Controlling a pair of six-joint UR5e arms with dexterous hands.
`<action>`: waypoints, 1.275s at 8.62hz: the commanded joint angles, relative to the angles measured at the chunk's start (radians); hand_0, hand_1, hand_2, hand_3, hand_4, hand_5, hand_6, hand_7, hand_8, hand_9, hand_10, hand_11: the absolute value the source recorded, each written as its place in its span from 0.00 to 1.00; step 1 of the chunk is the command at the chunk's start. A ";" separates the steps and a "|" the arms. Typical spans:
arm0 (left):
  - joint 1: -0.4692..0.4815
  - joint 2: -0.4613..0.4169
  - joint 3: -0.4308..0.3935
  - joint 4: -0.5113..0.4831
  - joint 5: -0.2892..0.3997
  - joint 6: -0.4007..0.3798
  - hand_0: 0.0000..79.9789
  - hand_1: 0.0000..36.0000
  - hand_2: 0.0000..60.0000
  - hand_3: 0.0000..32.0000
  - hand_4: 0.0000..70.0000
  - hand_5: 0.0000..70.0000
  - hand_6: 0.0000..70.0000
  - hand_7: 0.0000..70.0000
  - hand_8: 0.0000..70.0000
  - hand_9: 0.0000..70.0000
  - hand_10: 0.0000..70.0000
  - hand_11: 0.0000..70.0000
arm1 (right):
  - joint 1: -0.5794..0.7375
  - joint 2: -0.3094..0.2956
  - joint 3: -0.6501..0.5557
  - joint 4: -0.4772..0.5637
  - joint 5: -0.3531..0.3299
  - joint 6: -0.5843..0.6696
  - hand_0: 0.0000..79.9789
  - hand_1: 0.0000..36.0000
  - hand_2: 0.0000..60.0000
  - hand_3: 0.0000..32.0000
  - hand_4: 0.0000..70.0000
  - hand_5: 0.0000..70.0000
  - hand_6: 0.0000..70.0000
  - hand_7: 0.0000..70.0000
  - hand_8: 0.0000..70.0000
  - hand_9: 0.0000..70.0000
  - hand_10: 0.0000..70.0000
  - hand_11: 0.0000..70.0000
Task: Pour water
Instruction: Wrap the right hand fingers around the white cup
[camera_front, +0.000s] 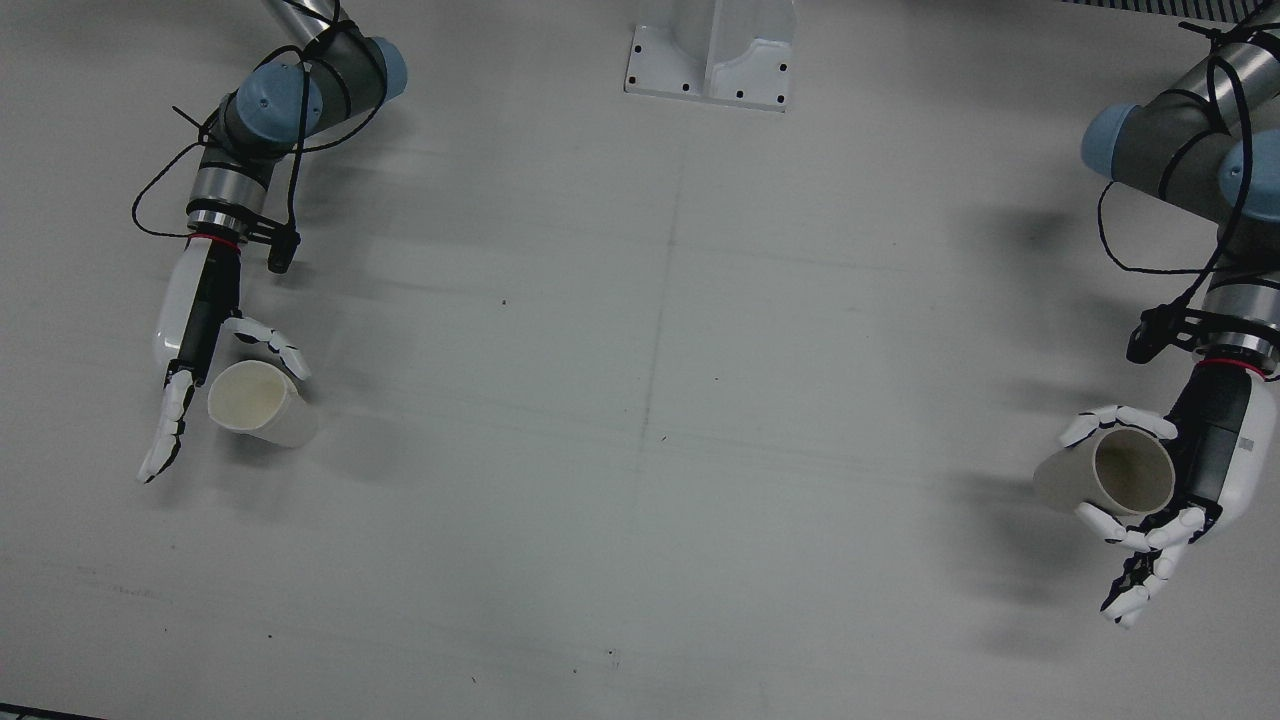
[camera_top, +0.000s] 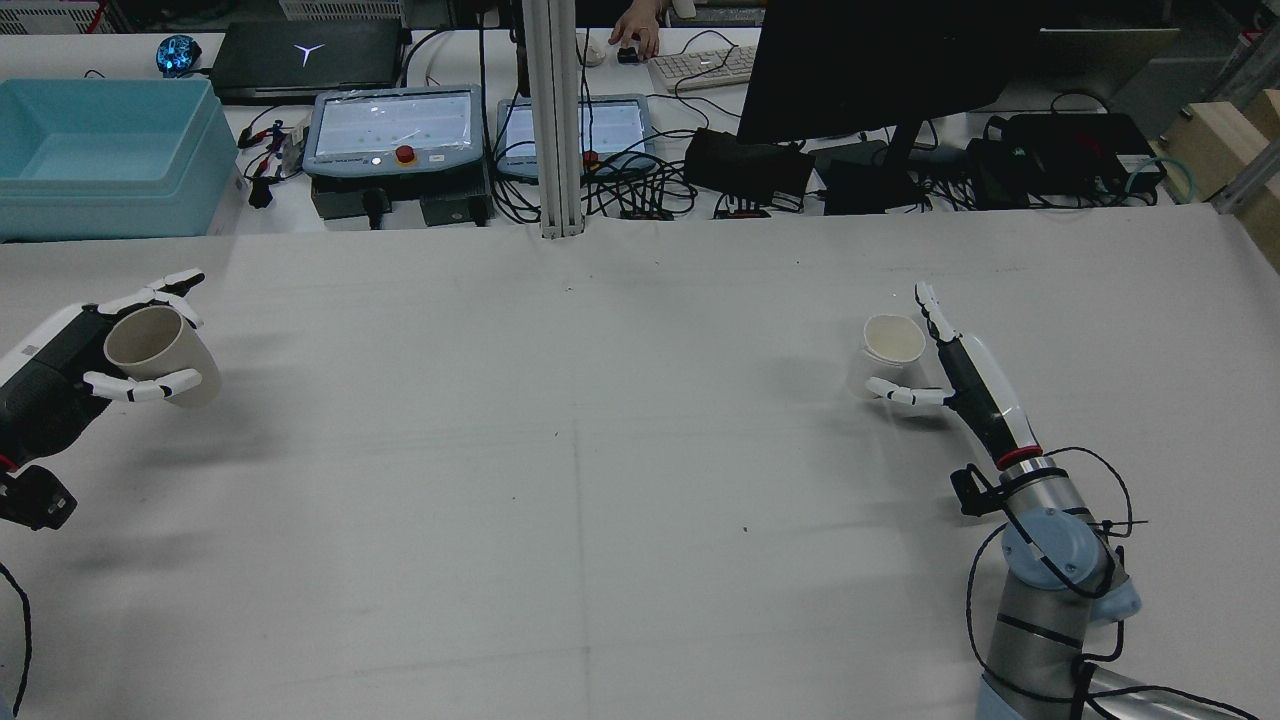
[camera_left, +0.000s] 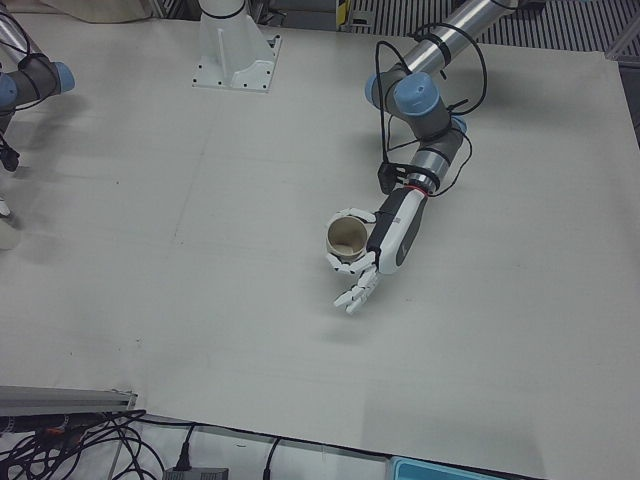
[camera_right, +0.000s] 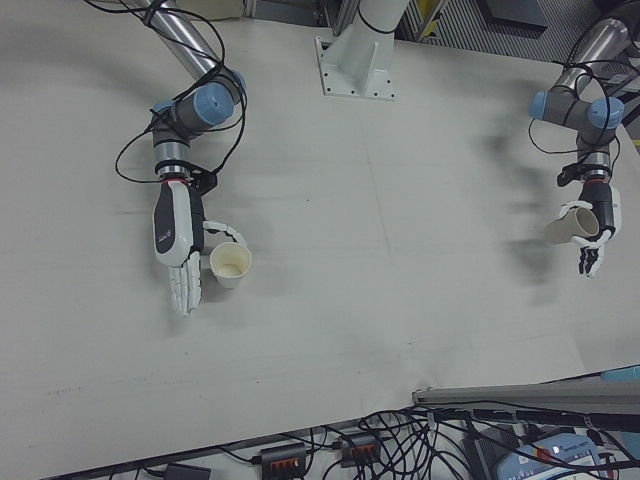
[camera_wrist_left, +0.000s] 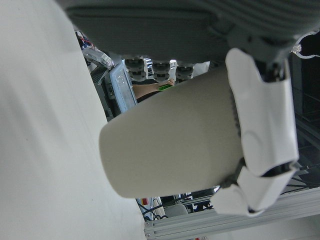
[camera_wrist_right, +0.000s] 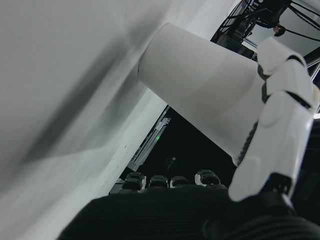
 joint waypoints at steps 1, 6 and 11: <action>-0.002 0.001 -0.009 0.002 0.000 -0.001 0.69 0.77 0.83 0.00 0.55 0.83 0.10 0.25 0.07 0.12 0.06 0.12 | -0.003 0.025 -0.036 0.045 -0.005 0.001 0.60 0.53 0.35 0.00 0.04 0.00 0.00 0.00 0.00 0.03 0.03 0.07; -0.001 0.001 -0.013 0.002 0.000 0.001 0.69 0.77 0.84 0.00 0.54 0.84 0.10 0.25 0.07 0.11 0.06 0.12 | -0.003 0.039 -0.035 0.048 -0.030 0.040 0.60 0.55 0.36 0.00 0.06 0.00 0.01 0.00 0.01 0.04 0.03 0.07; 0.001 0.001 -0.013 0.002 -0.002 0.003 0.69 0.78 0.84 0.00 0.54 0.84 0.10 0.25 0.07 0.12 0.06 0.12 | -0.003 0.033 -0.036 0.047 -0.035 0.121 0.61 0.56 0.38 0.00 0.08 0.00 0.02 0.00 0.01 0.04 0.04 0.08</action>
